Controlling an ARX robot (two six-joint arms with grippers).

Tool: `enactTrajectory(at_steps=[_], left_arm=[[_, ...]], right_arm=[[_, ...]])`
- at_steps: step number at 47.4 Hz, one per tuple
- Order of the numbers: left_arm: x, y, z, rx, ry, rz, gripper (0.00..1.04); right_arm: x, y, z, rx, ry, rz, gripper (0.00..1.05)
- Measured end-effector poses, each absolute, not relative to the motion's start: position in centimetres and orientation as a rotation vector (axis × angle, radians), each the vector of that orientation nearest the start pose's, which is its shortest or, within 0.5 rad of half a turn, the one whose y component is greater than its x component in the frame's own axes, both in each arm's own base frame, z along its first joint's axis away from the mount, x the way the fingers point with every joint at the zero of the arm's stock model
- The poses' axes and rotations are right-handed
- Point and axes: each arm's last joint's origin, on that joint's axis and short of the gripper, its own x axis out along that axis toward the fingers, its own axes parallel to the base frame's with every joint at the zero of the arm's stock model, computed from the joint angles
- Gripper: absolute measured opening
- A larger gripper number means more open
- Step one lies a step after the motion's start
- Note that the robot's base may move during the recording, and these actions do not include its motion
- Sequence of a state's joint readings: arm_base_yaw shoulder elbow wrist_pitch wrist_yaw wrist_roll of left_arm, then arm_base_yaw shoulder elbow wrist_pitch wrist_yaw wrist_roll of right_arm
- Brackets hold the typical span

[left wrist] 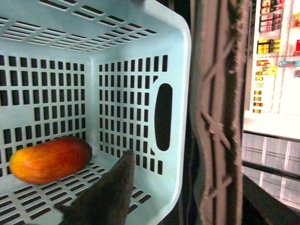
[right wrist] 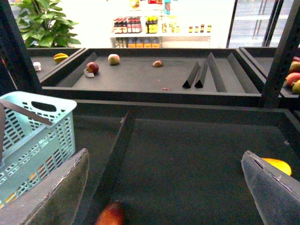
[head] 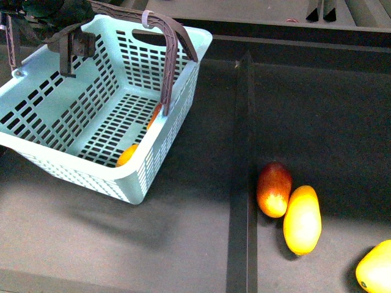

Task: Pick lemon and mango into basket

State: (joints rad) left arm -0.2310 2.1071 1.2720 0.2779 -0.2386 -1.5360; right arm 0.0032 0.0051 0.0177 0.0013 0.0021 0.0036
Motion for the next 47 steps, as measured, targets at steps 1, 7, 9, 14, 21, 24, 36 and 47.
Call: enactTrajectory(at_steps=[1,7,9,14,21,24,36,47], left_arm=[[43.4,-9.5,13.9,-1.365,0.42,0.42,0.53],[42.2,-8.4,14.8,-1.355,0.397,0.485,0.74],[41.6,-7.8,15.5,-1.352,0.38,0.51,0.81],[38.8,-5.7,18.1,-1.325,0.33,0.583,0.99],[34.6,-4.5,20.0,-1.263,0.323,0.611,0.98],[33.4,-4.9,20.6,-1.254,0.32,0.584,0.98],[29.4,-4.2,19.2,-0.598,0.11,0.016,0.66],[23.3,-2.0,18.5,-0.056,0.013,-0.006,0.15]], right_arm=[[9.7,0.0,16.9,0.004,-0.014,0.001,0.96],[9.7,0.0,16.9,0.004,-0.014,0.001,0.96],[9.7,0.0,16.9,0.004,-0.014,0.001,0.96],[9.7,0.0,16.9,0.004,-0.014,0.002,0.96],[9.7,0.0,16.9,0.004,-0.014,0.001,0.96],[9.7,0.0,16.9,0.004,-0.014,0.001,0.96],[9.7,0.0,16.9,0.004,-0.014,0.001,0.96],[9.7,0.0,16.9,0.004,-0.014,0.001,0.96]])
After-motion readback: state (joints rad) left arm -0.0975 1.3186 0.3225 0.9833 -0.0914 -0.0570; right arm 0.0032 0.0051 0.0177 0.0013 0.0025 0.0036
